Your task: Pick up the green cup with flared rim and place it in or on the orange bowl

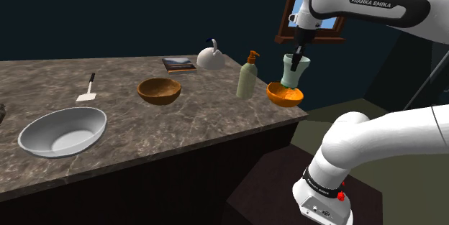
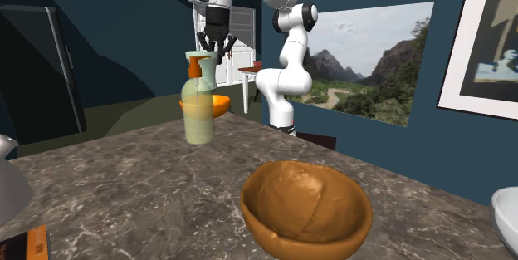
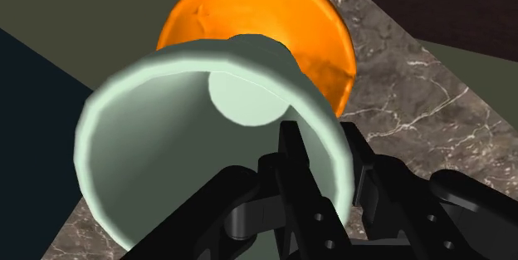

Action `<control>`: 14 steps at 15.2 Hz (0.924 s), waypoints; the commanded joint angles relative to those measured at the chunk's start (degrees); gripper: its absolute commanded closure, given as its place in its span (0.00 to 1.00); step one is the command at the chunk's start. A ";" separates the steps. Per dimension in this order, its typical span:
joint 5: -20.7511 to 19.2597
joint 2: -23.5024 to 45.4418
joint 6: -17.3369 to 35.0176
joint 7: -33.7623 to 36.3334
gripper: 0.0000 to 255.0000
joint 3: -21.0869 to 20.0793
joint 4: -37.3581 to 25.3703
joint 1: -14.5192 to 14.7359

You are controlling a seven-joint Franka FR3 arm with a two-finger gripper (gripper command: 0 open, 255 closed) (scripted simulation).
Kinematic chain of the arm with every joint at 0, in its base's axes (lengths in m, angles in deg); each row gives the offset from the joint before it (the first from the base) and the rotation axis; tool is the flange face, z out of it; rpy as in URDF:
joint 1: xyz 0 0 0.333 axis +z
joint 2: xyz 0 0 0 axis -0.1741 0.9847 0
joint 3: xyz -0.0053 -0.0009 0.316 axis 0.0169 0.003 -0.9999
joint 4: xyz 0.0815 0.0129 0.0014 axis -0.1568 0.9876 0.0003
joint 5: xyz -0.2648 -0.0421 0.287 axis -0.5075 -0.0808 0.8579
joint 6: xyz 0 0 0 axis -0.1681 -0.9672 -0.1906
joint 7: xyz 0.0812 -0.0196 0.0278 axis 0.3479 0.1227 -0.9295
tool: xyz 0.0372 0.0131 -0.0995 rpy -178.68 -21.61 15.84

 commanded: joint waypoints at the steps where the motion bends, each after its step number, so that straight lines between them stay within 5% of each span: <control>1: -0.21 -0.36 1.30 0.18 1.00 0.21 1.61 -0.08; 11: -0.51 -0.87 2.97 0.43 1.00 0.49 3.80 -0.20; 12: -0.51 -0.87 2.97 0.42 0.00 0.49 3.80 -0.20; 14: -0.51 -0.87 2.97 0.42 0.00 0.50 3.80 -0.20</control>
